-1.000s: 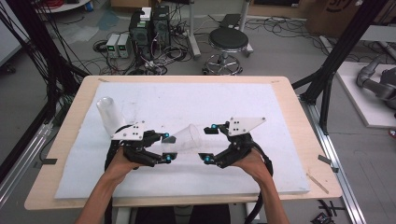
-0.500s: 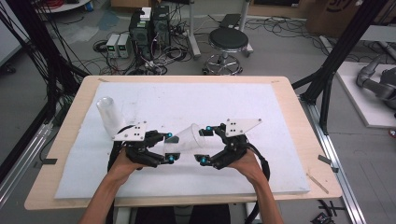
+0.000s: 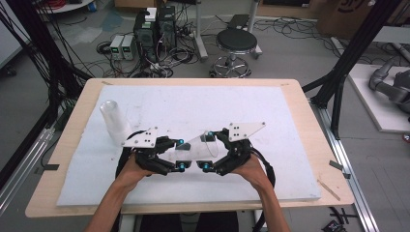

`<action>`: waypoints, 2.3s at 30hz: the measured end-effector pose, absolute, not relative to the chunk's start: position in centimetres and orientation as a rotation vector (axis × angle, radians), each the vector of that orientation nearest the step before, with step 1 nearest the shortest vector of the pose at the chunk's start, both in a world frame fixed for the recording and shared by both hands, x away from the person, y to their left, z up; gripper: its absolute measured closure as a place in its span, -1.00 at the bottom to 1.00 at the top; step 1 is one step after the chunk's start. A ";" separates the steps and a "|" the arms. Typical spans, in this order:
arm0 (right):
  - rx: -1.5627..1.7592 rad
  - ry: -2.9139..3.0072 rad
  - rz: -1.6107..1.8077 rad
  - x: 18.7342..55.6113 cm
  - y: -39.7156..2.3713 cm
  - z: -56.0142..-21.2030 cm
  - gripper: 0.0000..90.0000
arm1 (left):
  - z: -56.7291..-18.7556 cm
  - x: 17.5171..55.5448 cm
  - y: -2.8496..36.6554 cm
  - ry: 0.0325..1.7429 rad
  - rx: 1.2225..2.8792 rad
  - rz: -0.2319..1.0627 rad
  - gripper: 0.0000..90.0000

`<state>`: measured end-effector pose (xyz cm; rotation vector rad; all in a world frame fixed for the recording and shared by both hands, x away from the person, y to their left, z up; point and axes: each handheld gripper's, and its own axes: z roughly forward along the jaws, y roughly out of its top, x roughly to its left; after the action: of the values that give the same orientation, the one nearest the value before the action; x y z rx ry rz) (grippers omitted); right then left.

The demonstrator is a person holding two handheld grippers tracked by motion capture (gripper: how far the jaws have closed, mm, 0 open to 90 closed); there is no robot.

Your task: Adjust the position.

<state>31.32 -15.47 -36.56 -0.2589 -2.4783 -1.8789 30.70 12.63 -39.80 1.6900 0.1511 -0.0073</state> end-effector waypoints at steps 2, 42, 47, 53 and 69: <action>-0.253 -2.475 -1.882 31.3 -15.4 -36.5 -0.69 | -39.9 30.6 12.5 0.143 1.698 -0.011 -0.07; -0.224 -2.367 -1.921 31.4 -16.0 -36.2 -0.35 | -39.8 30.5 12.1 0.178 1.719 -0.062 -0.96; -0.227 -2.376 -1.921 31.5 -16.0 -36.2 -0.35 | -39.7 30.4 12.3 0.184 1.741 -0.034 -0.96; -0.272 -2.413 -1.912 31.8 -16.3 -35.7 -0.35 | -39.7 30.0 13.2 0.254 1.820 0.048 -0.96; -0.503 -2.661 -1.679 33.5 -15.7 -34.4 -0.33 | -42.4 28.5 19.2 0.622 1.885 0.335 -0.96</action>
<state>33.53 -15.67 -34.36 -0.5027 -2.6610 -1.6790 28.50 19.16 -42.35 1.8846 0.6222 0.3346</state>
